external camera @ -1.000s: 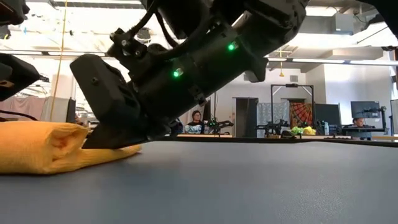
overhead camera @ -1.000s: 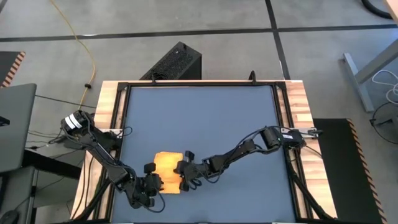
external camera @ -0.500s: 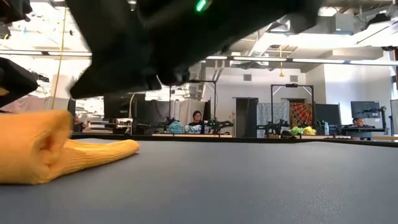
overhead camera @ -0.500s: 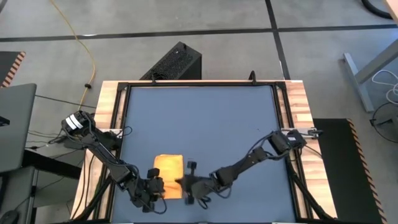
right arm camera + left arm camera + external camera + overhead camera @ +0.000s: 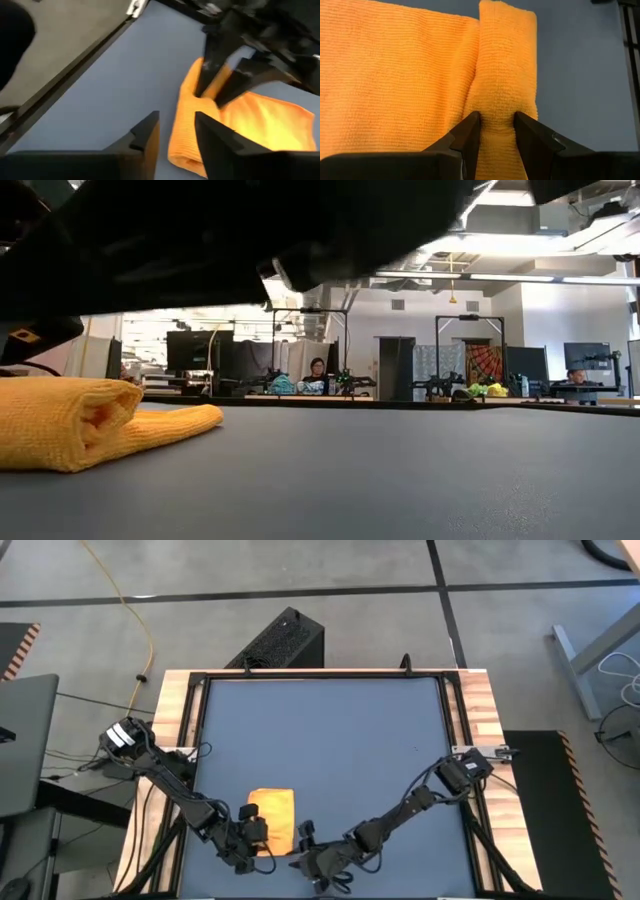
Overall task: Roll towel
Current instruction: Roll the orange microfiber towel
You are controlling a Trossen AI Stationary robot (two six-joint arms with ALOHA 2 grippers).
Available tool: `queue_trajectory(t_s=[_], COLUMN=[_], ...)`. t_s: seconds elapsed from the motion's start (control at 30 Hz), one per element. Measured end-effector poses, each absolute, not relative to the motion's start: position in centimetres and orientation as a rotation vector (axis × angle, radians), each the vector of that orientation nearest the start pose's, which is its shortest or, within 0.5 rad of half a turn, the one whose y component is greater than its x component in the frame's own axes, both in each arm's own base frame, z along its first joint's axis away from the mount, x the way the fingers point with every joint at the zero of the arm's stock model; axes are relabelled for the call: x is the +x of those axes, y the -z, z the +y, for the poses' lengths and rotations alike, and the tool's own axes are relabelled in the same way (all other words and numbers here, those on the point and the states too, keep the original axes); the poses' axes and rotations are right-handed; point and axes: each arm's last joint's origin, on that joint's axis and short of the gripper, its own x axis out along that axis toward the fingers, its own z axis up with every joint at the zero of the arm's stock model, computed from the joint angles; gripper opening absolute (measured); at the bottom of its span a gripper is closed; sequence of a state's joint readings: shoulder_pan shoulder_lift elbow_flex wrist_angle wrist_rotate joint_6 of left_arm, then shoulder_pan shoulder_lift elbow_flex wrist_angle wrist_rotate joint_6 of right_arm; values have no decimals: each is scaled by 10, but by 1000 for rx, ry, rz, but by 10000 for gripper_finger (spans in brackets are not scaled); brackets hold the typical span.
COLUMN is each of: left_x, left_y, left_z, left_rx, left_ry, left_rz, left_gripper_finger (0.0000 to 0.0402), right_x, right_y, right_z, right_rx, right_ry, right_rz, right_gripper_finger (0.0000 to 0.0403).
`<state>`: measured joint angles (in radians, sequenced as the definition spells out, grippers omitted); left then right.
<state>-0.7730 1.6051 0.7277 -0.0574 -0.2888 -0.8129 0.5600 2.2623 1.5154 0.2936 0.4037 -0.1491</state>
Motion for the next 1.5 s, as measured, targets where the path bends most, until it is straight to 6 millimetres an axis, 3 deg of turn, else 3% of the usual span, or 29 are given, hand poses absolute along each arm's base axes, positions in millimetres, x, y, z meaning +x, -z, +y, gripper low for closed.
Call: queue_trajectory(t_s=[0.17, 0.4, 0.7, 1.0, 1.17, 1.5], left_x=[214, 214, 210, 190, 187, 186], left_y=[-140, -140, -147, -167, -160, -128], left_z=[-194, -194, -195, -187, -189, -198], left_rx=[-276, -267, -253, -205, -195, -211], left_ry=[95, 103, 135, 43, 20, -21], left_rz=[930, 935, 928, 904, 934, 1070], left_gripper_finger=[114, 114, 114, 114, 114, 114], right_x=[431, 440, 445, 449, 450, 458], right_y=[-131, -121, -108, -108, -110, -115], right_z=[241, 230, 216, 208, 208, 200], right_rx=[-378, -392, -257, -173, -79, 179], right_ry=[-231, -197, -180, -170, -183, -269], right_rz=[432, 441, 508, 530, 518, 508], right_gripper_finger=[193, 187, 147, 60, 23, 23])
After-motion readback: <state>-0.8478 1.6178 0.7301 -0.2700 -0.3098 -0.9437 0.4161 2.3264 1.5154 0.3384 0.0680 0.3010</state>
